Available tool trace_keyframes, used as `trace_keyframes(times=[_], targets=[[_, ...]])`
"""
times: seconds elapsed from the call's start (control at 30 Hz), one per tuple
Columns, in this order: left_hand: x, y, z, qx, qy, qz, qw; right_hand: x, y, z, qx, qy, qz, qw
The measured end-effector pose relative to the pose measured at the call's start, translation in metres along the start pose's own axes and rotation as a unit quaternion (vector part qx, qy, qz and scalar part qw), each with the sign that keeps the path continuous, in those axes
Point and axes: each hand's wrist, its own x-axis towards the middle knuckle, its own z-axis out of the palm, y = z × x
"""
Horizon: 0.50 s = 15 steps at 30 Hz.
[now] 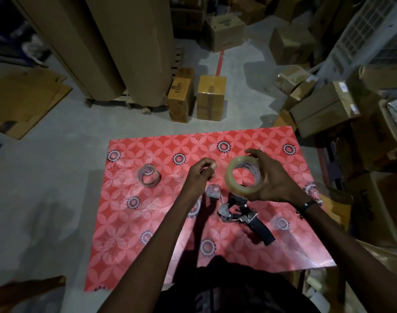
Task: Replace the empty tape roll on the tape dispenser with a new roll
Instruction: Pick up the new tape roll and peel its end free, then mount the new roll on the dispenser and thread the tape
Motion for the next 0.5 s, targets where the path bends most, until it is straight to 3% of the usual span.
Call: trace_keyframes(times=[0.3, 0.5], targets=[[0.018, -0.047, 0.029, -0.044, -0.013, -0.088, 0.995, -0.027, 0.033, 0.034, 0.057, 0.086, 0.077, 0.992], [0.031, -0.062, 0.028, -0.036, -0.050, -0.096, 0.993, -0.026, 0.043, 0.043, 0.060, 0.118, 0.111, 0.985]])
